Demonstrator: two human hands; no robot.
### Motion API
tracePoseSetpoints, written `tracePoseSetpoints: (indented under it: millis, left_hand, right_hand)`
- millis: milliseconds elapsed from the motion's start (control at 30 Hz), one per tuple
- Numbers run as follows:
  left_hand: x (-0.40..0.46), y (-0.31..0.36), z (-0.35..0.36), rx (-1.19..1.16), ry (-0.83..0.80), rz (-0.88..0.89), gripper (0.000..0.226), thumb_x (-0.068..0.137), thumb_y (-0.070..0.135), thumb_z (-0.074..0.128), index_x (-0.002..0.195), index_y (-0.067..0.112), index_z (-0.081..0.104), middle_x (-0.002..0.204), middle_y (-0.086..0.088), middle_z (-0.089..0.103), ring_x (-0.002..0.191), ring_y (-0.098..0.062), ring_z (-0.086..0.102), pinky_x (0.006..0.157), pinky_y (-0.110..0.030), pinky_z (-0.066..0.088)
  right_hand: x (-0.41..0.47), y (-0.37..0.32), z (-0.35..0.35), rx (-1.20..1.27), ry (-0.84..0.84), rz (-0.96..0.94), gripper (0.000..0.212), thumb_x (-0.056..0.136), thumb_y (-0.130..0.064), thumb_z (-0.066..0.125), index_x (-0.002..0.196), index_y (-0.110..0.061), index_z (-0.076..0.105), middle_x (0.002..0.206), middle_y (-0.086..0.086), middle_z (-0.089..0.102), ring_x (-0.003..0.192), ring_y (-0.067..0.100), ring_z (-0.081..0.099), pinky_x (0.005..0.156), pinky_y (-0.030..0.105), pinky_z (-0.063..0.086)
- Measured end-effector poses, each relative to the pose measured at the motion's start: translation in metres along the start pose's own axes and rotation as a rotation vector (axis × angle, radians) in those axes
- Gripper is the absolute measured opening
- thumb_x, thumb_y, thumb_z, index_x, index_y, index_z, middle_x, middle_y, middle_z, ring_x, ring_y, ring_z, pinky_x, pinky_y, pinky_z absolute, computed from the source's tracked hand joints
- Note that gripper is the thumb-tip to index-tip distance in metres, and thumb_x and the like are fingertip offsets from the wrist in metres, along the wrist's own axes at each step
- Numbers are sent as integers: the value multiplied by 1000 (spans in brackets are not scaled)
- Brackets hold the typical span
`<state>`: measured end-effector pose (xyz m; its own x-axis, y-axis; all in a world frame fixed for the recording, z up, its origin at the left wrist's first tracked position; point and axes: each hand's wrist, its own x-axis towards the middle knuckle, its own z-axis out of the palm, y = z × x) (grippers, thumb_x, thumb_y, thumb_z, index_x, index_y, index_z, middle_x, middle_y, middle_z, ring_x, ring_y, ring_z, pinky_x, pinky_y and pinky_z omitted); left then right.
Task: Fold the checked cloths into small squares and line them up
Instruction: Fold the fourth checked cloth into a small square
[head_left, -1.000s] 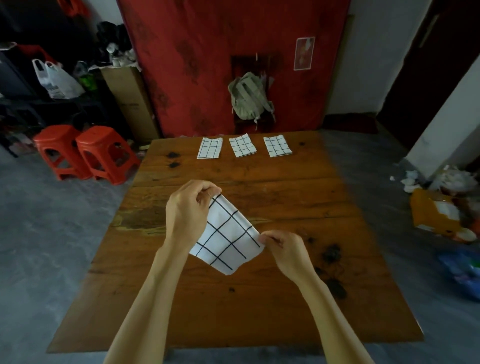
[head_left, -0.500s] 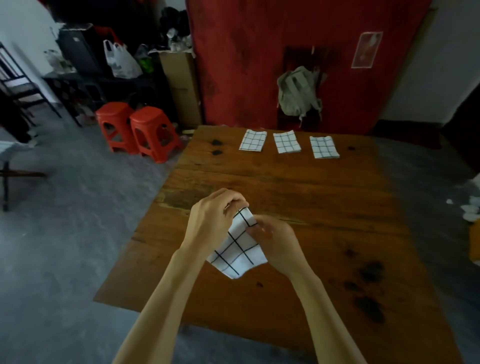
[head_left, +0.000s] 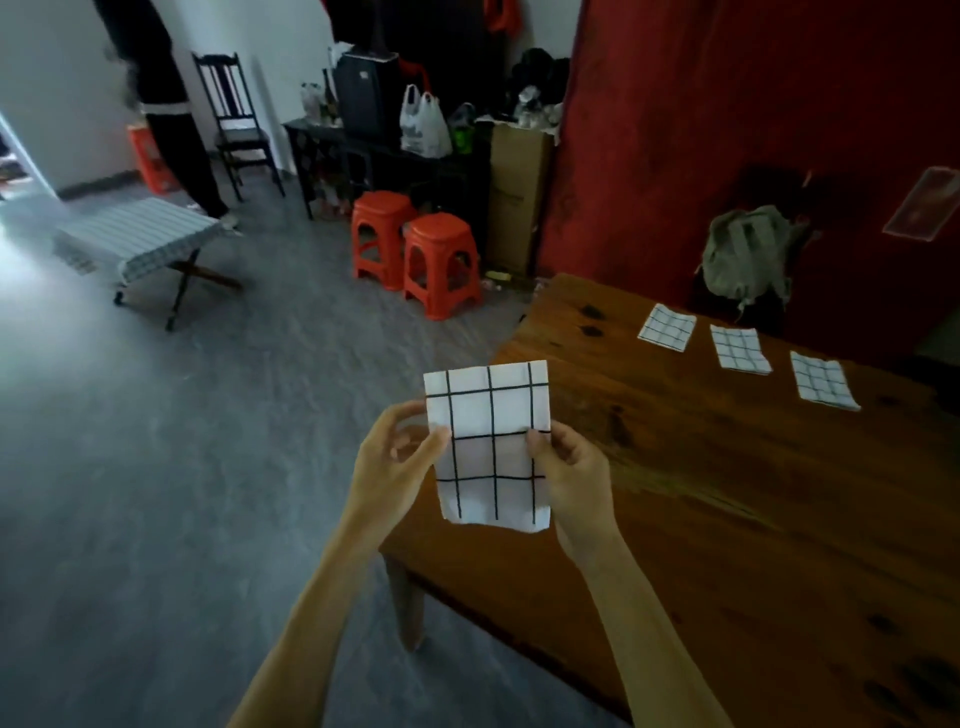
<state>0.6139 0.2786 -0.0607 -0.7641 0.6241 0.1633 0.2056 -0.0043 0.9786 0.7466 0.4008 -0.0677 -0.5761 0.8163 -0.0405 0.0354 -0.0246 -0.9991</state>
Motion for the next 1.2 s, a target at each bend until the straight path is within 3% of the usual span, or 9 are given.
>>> tracePoseSetpoints:
  millis: [100,200,367,533,733,900,1100,1200]
  left_hand:
    - [2,-14,-62,27,40,-3,12,88,10,64,95,20,64,89,7,69,80,2,65,69,-13,50]
    - [5,-27,-125,58,148,-1,8,87,6,65,94,10,65,84,7,66,73,7,63,63,-8,46]
    - [11,-42,-219,60,248,-8,15,89,7,63,86,22,63,80,8,65,71,5,62,63,-10,47]
    - [27,-58,-285,-35,301,-54,16,91,7,60,101,19,63,93,7,69,88,-3,67,71,-14,52]
    - [76,-85,-330,-20,318,-135,24,92,8,57,113,21,57,104,9,66,93,-4,66,68,-16,54]
    - [154,-109,-349,38,318,-153,27,93,8,57,117,20,56,109,7,65,97,-8,65,76,-23,57]
    - [282,-118,-369,104,240,-150,26,93,9,57,118,18,56,110,5,65,100,-6,64,81,-25,54]
    - [344,-116,-369,139,213,-145,25,92,10,58,115,20,57,106,8,65,95,-1,63,74,-15,52]
  right_hand:
    - [-5,1,72,39,-57,25,13,95,-21,60,104,-24,69,95,-10,73,87,9,70,67,24,57]
    - [-12,1,142,41,-126,38,12,94,-19,61,102,-24,68,93,-11,73,85,7,69,66,21,55]
    - [-14,-2,239,-1,-313,35,17,93,-14,62,106,-25,64,96,-13,74,88,6,70,68,19,55]
    - [0,1,315,-24,-373,32,21,91,-9,64,106,-24,64,97,-5,74,89,10,71,70,23,57]
    - [45,13,383,-24,-387,46,22,90,-10,65,111,-18,64,99,-2,74,88,12,71,71,26,58]
    - [119,25,431,25,-368,65,25,90,-11,65,115,-12,64,102,1,74,90,16,71,73,29,59]
    - [225,12,485,138,-319,76,18,91,-9,64,106,-19,66,95,-3,75,85,11,72,66,20,55]
    - [272,-1,498,174,-271,69,18,91,-9,64,104,-21,66,92,-7,75,85,9,72,65,18,54]
